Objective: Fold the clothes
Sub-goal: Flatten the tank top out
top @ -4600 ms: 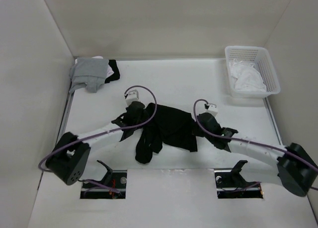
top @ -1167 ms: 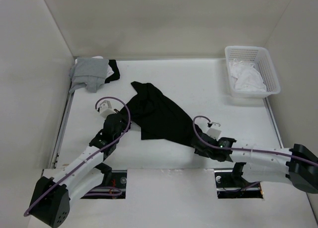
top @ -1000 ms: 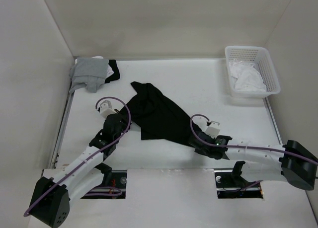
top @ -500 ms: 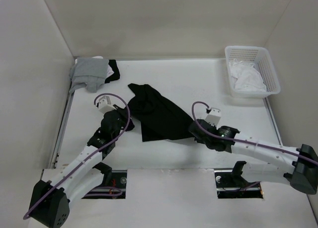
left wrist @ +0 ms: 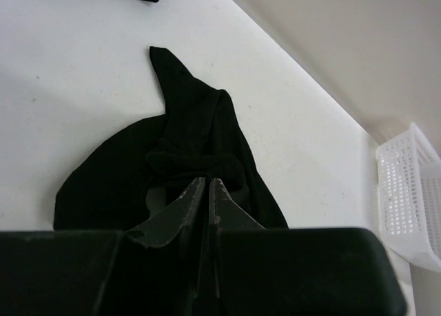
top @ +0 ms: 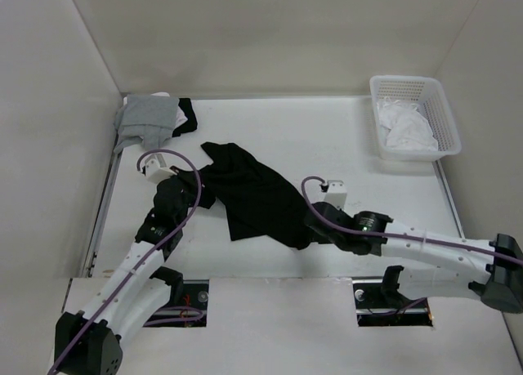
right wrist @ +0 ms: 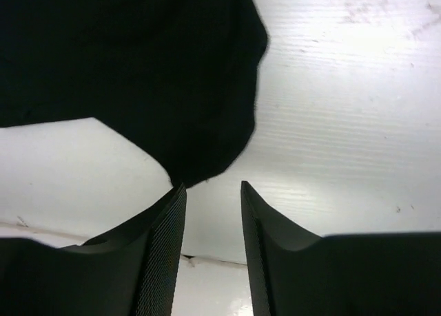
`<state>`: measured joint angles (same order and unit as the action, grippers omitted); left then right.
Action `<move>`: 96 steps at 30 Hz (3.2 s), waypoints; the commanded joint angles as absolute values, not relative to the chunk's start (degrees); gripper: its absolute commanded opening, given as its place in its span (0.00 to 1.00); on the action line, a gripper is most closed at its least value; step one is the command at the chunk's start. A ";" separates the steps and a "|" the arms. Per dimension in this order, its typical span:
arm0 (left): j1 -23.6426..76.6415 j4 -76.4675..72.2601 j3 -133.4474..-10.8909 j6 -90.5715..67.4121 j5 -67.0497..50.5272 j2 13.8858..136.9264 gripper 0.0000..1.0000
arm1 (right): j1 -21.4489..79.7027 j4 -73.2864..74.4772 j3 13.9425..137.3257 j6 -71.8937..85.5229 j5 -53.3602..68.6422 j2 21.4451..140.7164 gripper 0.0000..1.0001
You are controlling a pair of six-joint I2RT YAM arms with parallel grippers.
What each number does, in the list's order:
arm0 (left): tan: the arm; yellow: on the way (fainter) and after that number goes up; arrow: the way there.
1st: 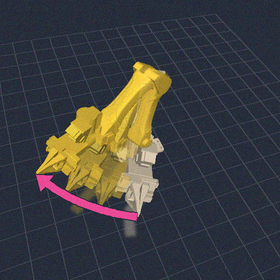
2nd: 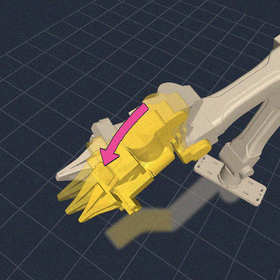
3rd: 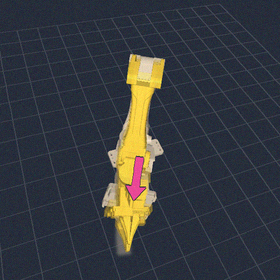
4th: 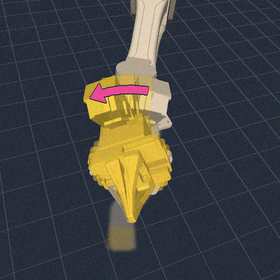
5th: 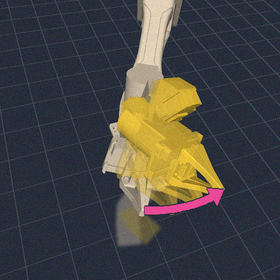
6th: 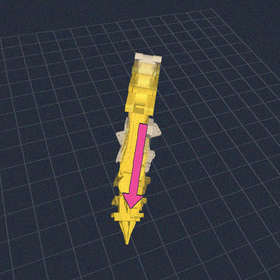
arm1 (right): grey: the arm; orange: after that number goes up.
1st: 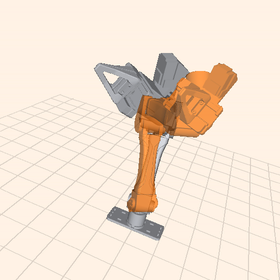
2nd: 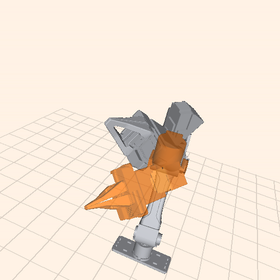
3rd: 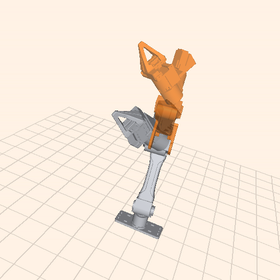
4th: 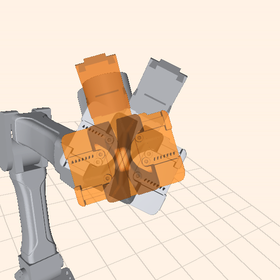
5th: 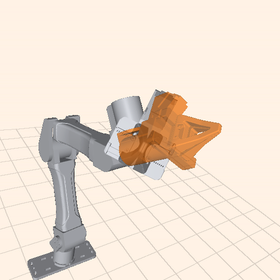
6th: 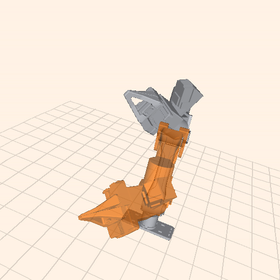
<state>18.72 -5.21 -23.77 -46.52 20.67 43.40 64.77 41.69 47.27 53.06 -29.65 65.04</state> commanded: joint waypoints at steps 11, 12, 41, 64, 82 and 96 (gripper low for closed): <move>22.45 -9.23 -26.19 -47.11 20.83 44.38 0.04 | 44.18 1.96 31.11 48.00 -16.19 66.78 0.58; 22.80 -9.32 -26.28 -47.11 20.83 44.82 0.04 | 42.95 0.11 31.29 47.29 -14.95 68.10 0.57; 20.34 -10.55 -23.47 -46.32 21.36 46.58 0.05 | 49.42 10.72 32.54 54.29 -24.70 64.37 0.21; 21.84 -11.34 -22.85 -46.23 21.01 46.75 0.05 | 61.83 22.41 32.60 65.92 -25.75 70.04 0.33; 22.98 -13.45 -21.80 -46.85 20.48 48.08 0.05 | 59.28 14.52 39.73 58.71 -25.13 81.64 0.21; 30.00 -10.20 -35.30 -45.01 24.68 40.35 0.01 | 63.40 41.28 51.73 52.66 -41.12 45.74 0.00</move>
<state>27.66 -7.31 -26.55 -46.68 21.69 44.31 61.60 30.96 43.33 56.10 -33.17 53.89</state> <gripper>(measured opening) 0.033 0.009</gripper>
